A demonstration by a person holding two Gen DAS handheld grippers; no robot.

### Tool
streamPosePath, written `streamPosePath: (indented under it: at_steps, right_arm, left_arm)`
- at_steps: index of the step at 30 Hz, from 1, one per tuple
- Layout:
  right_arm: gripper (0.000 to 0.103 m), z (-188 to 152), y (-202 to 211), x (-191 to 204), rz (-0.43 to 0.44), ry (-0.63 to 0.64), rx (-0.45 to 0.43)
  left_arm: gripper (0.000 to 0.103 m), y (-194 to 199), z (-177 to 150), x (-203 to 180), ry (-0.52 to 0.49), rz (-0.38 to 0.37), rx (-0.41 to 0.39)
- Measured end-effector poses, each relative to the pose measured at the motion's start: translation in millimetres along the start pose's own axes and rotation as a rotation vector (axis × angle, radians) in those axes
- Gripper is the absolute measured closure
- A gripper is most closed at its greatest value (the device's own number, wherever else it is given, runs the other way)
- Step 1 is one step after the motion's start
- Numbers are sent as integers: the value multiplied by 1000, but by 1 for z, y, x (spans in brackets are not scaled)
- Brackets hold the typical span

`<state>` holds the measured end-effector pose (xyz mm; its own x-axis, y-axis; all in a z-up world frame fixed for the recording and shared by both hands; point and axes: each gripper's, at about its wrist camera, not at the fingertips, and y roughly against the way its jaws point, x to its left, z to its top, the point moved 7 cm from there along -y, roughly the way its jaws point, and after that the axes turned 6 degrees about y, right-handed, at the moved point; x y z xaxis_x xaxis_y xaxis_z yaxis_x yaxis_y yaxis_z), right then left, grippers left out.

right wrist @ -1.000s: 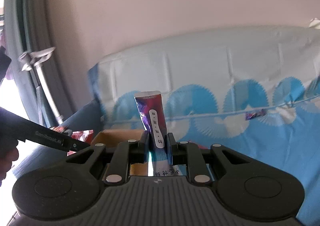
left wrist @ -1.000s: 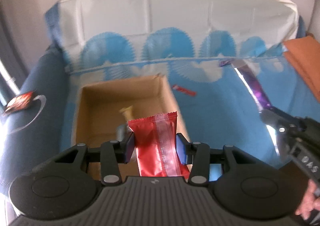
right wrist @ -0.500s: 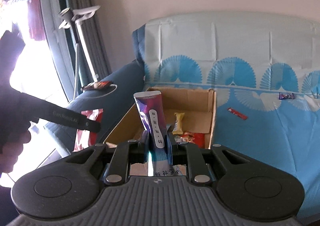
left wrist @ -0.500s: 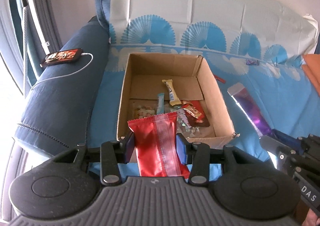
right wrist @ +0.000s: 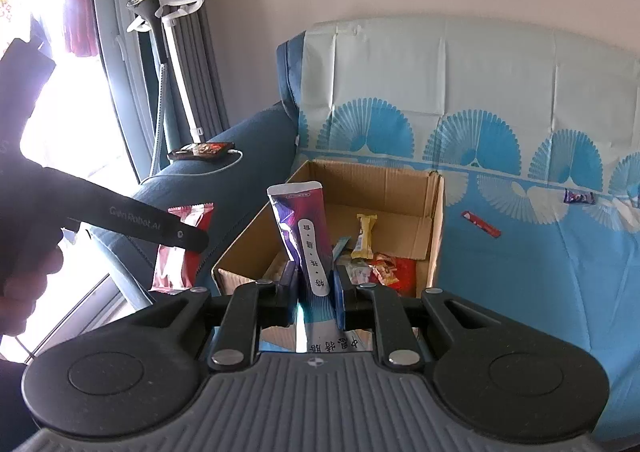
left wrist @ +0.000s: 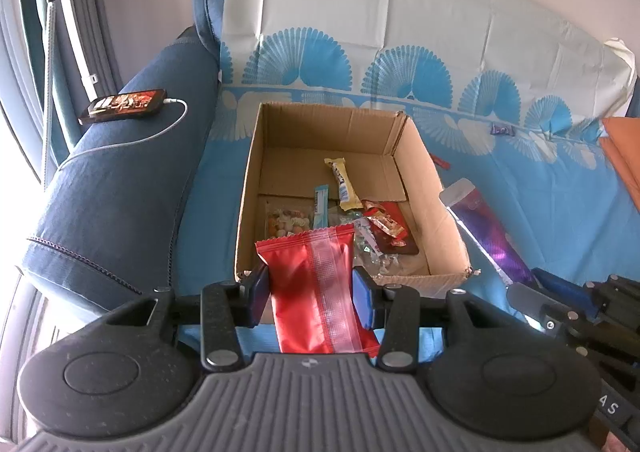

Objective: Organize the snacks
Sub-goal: 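Carry the red pouch and purple stick pouch over the box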

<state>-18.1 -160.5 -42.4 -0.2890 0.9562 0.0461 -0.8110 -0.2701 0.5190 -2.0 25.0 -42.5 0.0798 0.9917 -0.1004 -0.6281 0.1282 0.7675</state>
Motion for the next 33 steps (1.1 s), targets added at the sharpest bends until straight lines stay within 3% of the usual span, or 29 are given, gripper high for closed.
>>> streamPosePath:
  at_steps: [10, 21, 33]
  right_arm:
    - [84, 5, -16, -11, -16, -29, 24]
    - [84, 18, -48, -30, -38, -57, 32]
    - [83, 27, -115, -43, -34, -76, 84]
  left_arm:
    - [54, -12, 11, 5, 17, 1, 10]
    - [54, -36, 58, 12, 39, 21, -36]
    - [54, -102, 92, 10, 62, 28, 0]
